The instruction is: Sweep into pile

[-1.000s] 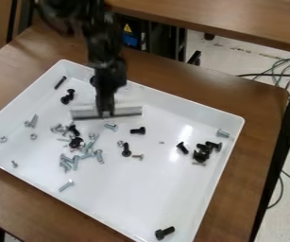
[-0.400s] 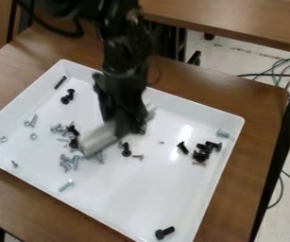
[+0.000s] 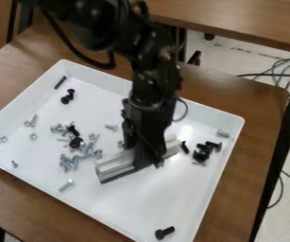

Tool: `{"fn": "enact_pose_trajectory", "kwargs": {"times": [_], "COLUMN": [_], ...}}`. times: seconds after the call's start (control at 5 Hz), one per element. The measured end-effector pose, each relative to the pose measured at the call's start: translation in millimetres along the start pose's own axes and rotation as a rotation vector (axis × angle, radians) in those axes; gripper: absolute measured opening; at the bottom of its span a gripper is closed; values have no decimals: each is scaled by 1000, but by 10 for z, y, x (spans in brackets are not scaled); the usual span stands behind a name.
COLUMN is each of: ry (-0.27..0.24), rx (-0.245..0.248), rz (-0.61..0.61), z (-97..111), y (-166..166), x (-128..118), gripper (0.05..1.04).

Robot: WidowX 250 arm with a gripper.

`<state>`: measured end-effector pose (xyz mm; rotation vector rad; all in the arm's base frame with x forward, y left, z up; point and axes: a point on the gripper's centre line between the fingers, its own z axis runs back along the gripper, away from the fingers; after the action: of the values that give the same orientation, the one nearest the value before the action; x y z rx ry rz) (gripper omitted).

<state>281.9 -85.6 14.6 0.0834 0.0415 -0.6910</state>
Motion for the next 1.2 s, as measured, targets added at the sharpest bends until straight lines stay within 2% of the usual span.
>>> {"fn": "enact_pose_trajectory", "kwargs": {"times": [0.4,0.8,1.0,1.2], "ry": [37,84,97,54], "rx": [-102,-213,-236,-233], "rz": [-175,-248,-261,-209], "z": [-320,-530,-598,-609], "y": [-270,-330,-296,-172], "x": [33,411,595,833], "gripper": [348,348,348,348]}}
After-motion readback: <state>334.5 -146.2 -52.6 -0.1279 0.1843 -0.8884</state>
